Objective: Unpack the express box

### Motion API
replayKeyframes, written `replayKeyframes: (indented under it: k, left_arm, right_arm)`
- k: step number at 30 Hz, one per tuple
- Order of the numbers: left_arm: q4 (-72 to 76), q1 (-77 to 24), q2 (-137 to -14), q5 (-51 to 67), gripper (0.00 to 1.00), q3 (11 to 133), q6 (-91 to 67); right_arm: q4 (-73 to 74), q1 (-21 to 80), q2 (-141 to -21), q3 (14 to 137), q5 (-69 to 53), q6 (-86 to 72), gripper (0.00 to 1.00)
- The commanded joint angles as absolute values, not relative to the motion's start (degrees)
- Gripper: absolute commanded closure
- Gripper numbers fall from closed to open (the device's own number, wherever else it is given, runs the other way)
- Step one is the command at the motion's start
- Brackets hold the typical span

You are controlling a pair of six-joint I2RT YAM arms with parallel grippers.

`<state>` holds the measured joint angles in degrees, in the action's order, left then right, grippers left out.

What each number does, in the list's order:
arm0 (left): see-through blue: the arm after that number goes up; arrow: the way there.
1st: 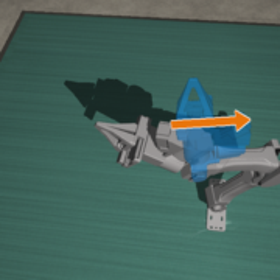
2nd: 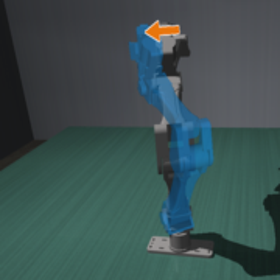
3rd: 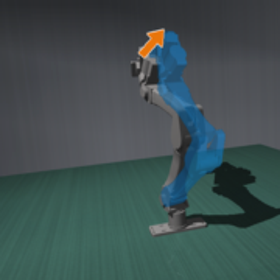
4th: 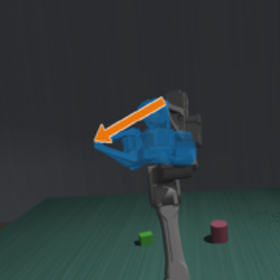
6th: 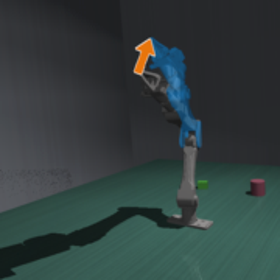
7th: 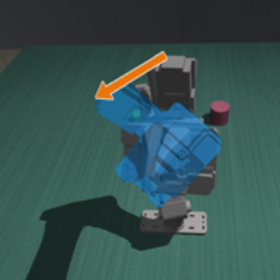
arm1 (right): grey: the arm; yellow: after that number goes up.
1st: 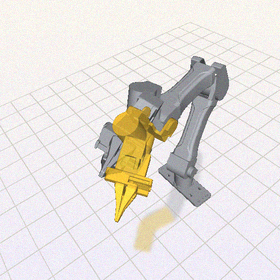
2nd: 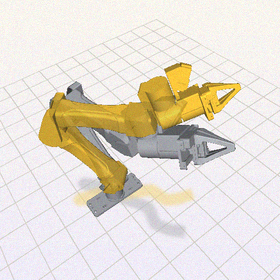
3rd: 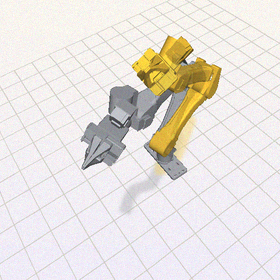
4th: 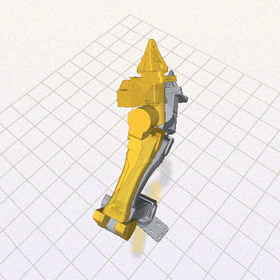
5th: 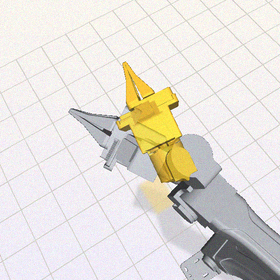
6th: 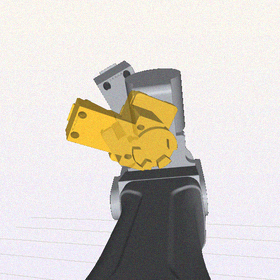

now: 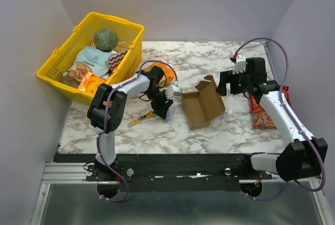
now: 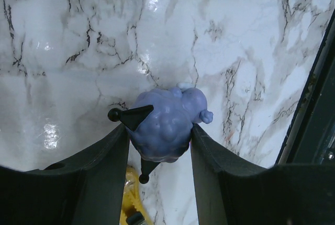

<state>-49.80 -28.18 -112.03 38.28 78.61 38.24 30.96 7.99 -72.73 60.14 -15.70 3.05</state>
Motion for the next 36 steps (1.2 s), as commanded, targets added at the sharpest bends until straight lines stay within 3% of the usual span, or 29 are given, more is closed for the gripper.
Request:
replayKeyframes:
  k: [1, 7, 8, 14, 18, 24, 33, 36]
  left_arm:
    - [-51.0, -28.0, -111.5, 35.3, 0.58, 79.7, 40.0]
    - [-51.6, -27.4, -107.8, 32.4, 0.21, 78.7, 41.1]
    - [-51.9, -27.3, -107.2, 32.3, 0.02, 78.9, 41.0]
    - [-50.8, -27.0, -100.6, 31.0, 0.01, 82.2, 37.5]
    - [-46.1, -26.2, -94.9, 27.3, 0.02, 86.6, 31.9]
    - [-34.6, -22.0, -88.3, 21.1, 0.02, 91.3, 17.7]
    - [-31.5, -11.1, -94.2, 16.6, 0.01, 115.0, 1.8]
    - [-28.1, -8.4, -93.3, 14.6, 0.01, 115.4, 0.3]
  right_arm:
    - [36.1, 5.0, -74.1, 69.8, -20.6, -2.0, 0.06]
    - [36.7, 3.3, -76.7, 77.1, -23.6, -0.7, 0.00]
    - [36.8, 3.3, -76.8, 77.3, -23.3, -0.5, 0.00]
    - [44.1, 3.3, -79.2, 80.0, -21.8, 0.8, 0.00]
    - [47.2, 3.3, -80.4, 82.4, -7.3, -4.6, 0.00]
    - [49.4, 3.3, -81.6, 90.3, 3.7, -1.5, 0.00]
    - [49.8, 3.3, -85.8, 110.8, 14.2, -0.5, 0.00]
    - [50.2, 3.3, -87.5, 117.9, 16.0, -0.6, 0.00]
